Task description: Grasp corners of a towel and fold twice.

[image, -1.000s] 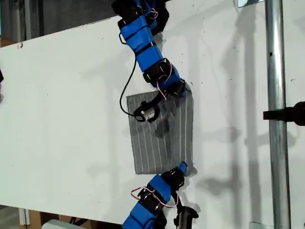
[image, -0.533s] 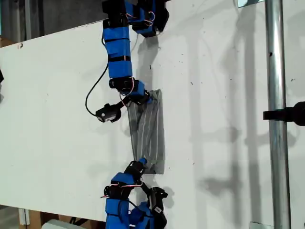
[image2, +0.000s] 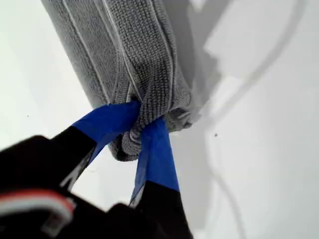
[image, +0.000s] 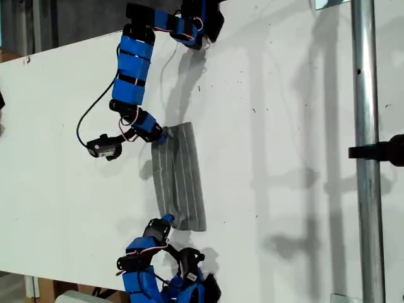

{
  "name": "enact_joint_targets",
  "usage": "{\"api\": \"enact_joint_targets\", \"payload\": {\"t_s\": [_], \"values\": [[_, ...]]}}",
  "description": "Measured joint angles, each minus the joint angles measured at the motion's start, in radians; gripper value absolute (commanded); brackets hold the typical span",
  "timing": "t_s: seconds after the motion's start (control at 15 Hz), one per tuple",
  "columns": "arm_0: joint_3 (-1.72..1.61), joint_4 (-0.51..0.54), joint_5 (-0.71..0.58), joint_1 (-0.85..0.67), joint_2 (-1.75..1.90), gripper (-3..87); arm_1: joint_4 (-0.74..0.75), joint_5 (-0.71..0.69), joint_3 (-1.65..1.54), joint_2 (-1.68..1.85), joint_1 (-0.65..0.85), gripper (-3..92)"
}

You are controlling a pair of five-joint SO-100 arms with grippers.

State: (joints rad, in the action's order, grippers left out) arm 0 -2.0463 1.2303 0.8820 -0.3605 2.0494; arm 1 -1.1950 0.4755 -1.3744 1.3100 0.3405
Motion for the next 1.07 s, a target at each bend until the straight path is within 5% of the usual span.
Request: {"api": "enact_joint_targets", "payload": {"t_s": [0.4, 0.53, 0.67, 0.87, 1.07], "values": [[-0.253, -0.146, 0.247, 0.135, 0.026, 3.5, 0.021, 0.086, -0.08, -0.123, -0.101, 2.8], [-0.293, -0.175, 0.272, 0.135, 0.026, 14.0, 0.0, 0.118, -0.08, -0.16, -0.06, 25.3], [-0.278, -0.115, 0.264, 0.143, 0.034, 16.4, -0.064, 0.138, -0.08, -0.16, 0.0, 30.6], [-0.046, 0.184, 0.262, 0.262, 0.156, 16.3, -0.183, 0.175, -0.163, -0.014, 0.031, 31.6], [-0.169, 0.181, 0.307, 0.388, 0.624, 15.9, -0.19, 0.31, -0.439, 0.383, 0.041, 32.9]]}}
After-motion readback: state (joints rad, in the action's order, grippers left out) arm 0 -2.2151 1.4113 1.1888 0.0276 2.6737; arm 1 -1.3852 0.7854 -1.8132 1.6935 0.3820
